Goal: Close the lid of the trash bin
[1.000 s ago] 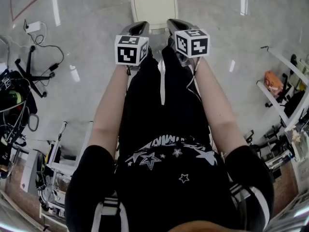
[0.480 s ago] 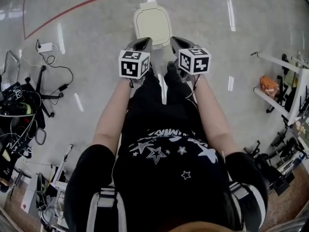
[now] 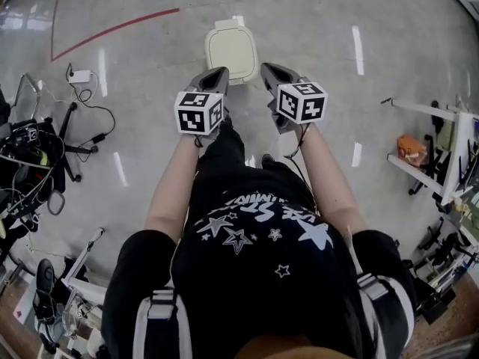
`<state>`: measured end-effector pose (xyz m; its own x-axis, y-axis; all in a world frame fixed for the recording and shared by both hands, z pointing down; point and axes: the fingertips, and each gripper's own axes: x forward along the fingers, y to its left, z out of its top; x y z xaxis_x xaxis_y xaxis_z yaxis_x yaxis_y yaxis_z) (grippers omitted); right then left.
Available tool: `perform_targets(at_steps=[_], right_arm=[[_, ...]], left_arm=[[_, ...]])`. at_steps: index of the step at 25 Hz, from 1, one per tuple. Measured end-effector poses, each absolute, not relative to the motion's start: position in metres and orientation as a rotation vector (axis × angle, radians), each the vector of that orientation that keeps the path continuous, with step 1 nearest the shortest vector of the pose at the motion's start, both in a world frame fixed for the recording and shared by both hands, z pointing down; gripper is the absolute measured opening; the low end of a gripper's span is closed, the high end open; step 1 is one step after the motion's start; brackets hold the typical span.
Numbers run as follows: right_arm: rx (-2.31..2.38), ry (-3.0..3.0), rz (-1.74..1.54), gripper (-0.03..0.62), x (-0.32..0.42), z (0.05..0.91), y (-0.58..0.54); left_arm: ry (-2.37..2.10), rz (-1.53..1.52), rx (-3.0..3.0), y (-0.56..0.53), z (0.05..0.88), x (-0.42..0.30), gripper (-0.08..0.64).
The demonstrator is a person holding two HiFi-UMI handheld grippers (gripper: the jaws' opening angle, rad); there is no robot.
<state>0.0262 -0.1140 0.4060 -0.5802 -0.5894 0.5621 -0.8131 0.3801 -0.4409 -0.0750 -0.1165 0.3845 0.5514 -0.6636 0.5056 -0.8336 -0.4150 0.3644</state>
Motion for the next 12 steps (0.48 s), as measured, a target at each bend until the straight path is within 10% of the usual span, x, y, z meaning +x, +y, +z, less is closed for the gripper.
perform_targets(at_steps=[12], right_arm=[[1.159, -2.582, 0.823, 0.002, 0.088, 0.335, -0.027]], left_arm=[[-1.435, 0.255, 2.28, -0.018, 0.318, -0.016, 0.011]])
